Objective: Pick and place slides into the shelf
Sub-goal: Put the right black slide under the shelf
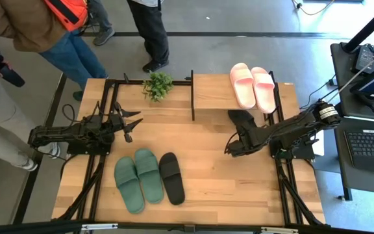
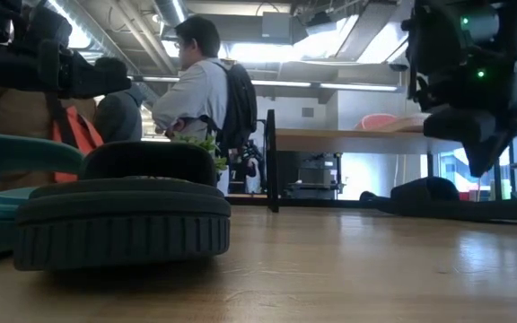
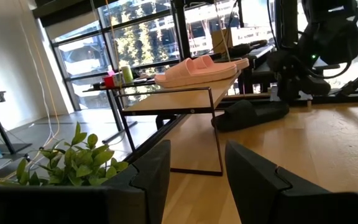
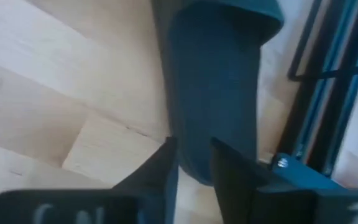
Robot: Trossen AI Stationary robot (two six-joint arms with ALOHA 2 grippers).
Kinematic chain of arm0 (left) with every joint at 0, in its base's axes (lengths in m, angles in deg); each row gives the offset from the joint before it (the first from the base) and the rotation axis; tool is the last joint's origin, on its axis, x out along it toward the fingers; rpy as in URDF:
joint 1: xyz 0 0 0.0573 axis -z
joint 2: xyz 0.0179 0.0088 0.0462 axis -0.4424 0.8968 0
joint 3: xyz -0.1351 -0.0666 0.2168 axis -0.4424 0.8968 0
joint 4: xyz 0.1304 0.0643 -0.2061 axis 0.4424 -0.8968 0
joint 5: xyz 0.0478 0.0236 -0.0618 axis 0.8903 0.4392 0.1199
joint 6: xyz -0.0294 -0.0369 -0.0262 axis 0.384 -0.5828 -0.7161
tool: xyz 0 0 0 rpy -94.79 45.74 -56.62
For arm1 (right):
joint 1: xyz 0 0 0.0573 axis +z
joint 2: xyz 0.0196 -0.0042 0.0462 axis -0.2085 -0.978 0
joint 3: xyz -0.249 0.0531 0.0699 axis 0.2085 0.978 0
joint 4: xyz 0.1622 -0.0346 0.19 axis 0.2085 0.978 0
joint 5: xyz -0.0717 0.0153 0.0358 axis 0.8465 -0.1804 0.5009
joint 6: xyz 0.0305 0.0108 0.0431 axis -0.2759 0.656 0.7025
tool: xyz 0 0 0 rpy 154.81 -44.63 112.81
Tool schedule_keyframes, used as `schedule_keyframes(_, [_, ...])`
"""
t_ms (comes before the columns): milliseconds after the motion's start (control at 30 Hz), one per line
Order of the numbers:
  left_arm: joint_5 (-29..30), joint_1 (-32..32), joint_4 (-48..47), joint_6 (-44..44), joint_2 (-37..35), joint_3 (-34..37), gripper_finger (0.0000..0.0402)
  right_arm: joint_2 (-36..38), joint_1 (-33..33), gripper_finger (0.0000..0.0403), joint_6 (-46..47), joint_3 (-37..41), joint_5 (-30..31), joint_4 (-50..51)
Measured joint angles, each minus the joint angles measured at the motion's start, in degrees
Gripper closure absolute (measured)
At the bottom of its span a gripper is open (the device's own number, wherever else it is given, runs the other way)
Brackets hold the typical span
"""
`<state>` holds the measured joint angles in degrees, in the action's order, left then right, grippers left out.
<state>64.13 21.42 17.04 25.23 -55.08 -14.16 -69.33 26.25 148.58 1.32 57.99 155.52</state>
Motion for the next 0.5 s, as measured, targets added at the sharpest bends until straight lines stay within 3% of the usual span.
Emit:
schedule_keyframes(233, [-0.24, 0.00, 0.00, -0.02, 0.01, 0.00, 0.0256, 0.00, 0.00, 0.0393, -0.19, 1.43, -1.43, 0.21])
schedule_keyframes(500, [-0.24, 0.00, 0.00, -0.02, 0.01, 0.00, 0.0256, 0.02, -0.09, 0.0397, -0.15, 3.30, -6.89, 1.57])
